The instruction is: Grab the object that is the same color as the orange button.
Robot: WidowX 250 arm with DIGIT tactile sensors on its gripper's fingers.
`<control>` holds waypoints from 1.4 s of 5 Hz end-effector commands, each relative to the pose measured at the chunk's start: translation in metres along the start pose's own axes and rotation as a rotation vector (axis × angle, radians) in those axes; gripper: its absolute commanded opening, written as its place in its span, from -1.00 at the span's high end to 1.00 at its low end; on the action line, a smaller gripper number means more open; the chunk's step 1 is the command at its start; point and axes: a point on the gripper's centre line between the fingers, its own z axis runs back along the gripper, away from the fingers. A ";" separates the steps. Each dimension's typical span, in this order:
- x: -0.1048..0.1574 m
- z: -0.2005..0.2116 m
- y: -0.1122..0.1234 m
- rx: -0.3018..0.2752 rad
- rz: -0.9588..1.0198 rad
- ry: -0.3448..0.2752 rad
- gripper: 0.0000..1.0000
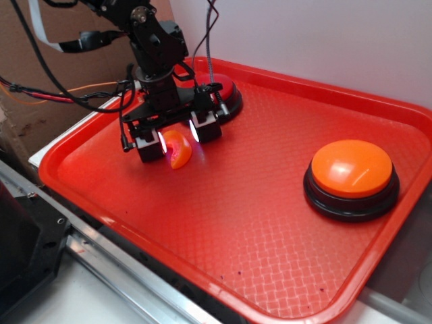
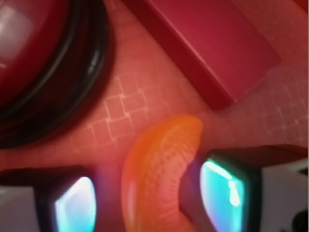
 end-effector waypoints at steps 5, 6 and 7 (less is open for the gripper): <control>0.006 0.003 0.002 -0.040 0.037 0.029 1.00; 0.007 0.005 0.001 -0.049 0.036 0.019 1.00; 0.004 0.012 0.002 -0.055 0.019 0.010 1.00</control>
